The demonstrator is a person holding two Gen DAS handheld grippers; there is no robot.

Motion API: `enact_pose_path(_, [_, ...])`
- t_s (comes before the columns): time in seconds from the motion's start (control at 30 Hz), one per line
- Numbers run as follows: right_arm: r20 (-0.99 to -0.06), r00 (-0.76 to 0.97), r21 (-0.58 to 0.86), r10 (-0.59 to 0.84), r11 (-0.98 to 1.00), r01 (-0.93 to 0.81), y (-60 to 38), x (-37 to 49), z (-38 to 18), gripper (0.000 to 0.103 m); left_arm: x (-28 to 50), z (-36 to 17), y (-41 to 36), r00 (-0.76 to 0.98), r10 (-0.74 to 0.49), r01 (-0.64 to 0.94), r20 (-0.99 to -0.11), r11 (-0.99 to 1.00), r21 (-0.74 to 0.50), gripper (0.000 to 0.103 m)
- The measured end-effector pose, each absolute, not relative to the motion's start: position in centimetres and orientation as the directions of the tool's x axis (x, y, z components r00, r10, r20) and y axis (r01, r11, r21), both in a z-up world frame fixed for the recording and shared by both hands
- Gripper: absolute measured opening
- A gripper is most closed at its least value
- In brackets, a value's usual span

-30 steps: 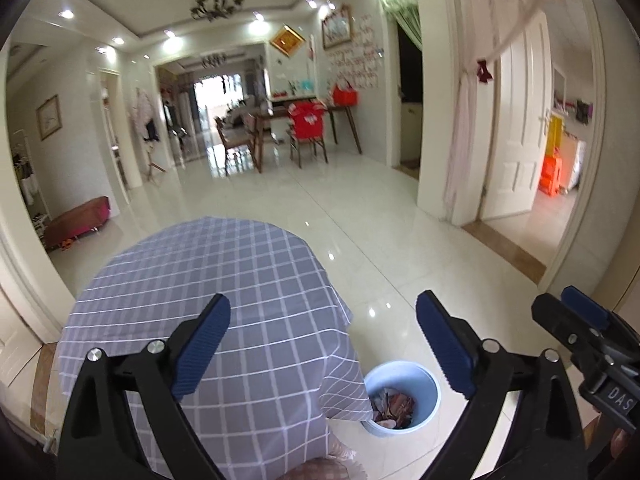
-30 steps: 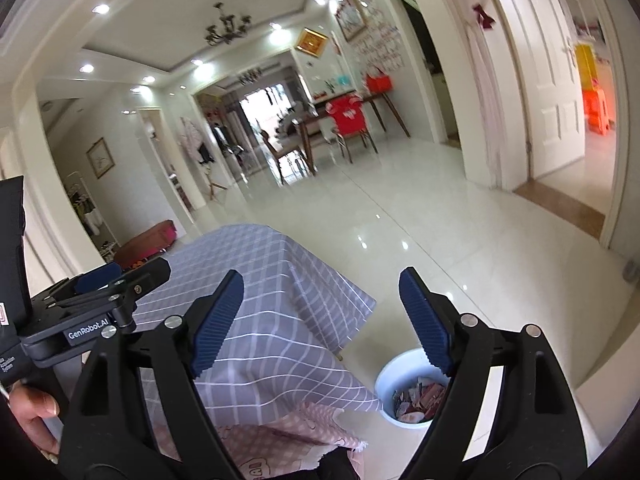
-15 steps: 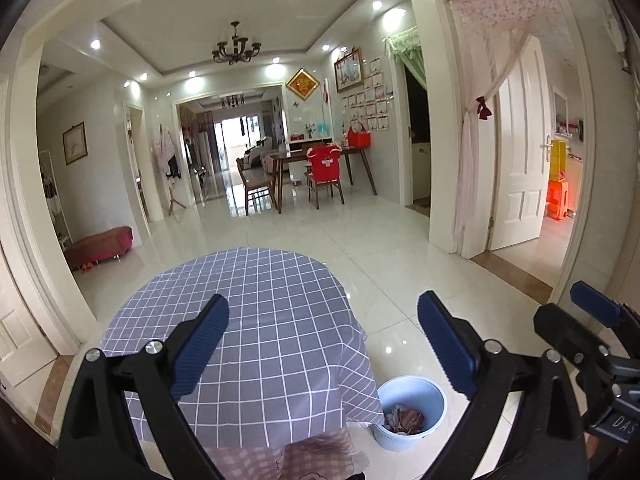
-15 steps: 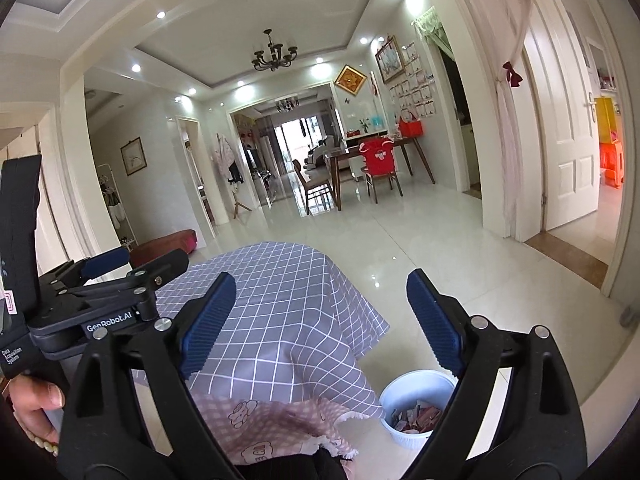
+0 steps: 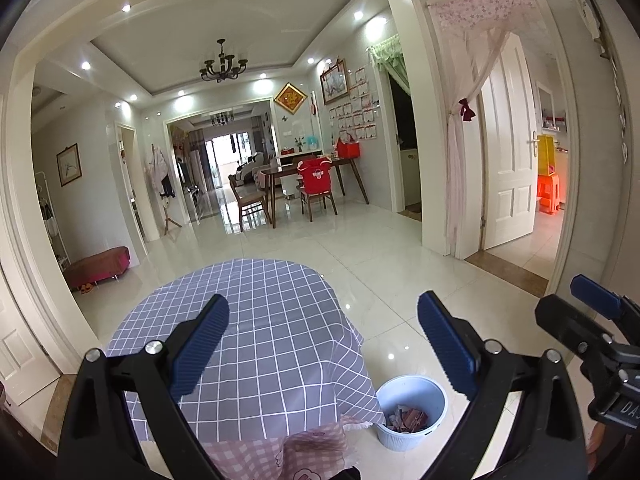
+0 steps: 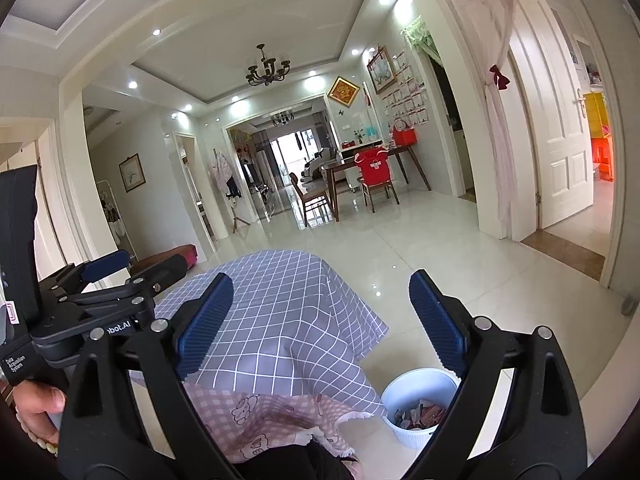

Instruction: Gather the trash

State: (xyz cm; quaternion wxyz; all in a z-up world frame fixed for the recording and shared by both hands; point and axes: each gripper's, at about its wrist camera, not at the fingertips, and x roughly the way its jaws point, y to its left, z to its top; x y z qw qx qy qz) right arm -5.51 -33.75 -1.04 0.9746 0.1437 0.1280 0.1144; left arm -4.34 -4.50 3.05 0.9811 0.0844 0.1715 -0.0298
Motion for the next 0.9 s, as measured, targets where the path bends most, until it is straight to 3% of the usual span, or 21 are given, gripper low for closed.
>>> enact_pose_path(0.9, [-0.228,0.935,0.324,0.273,0.927,-0.191,-33.0,-5.4,-1.9,0.088,-4.8,2.5,-4.9,0.939,-0.027,0.09,-0.343,0.982,0.168,0.094])
